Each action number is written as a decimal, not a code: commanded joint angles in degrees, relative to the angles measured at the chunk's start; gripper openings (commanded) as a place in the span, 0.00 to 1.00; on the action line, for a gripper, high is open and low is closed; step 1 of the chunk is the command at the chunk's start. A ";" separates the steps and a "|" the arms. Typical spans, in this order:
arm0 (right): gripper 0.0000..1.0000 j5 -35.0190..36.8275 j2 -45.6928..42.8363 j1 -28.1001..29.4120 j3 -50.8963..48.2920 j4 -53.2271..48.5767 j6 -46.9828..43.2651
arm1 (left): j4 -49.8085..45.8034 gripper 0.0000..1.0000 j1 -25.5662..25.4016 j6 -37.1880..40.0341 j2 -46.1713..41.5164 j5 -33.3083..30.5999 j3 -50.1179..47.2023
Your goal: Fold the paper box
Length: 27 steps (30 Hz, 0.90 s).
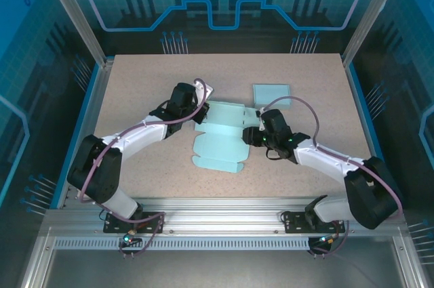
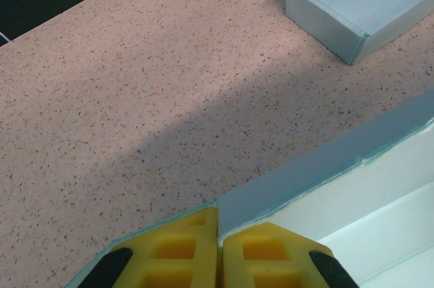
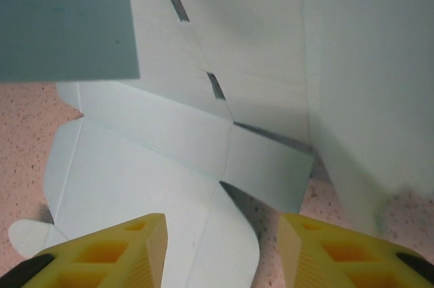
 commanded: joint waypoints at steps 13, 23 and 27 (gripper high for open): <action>0.58 -8.55 13.49 -8.85 2.10 11.47 -0.50 | 1.03 0.10 -0.15 -1.94 -2.49 2.28 -0.31; 0.49 -17.39 16.58 -8.12 3.25 16.18 5.58 | 1.97 0.09 -0.41 -4.90 -1.33 -0.83 0.07; 0.50 -18.32 17.02 -7.10 3.60 15.45 10.22 | 2.04 0.09 -1.18 -8.83 -0.09 -6.20 1.11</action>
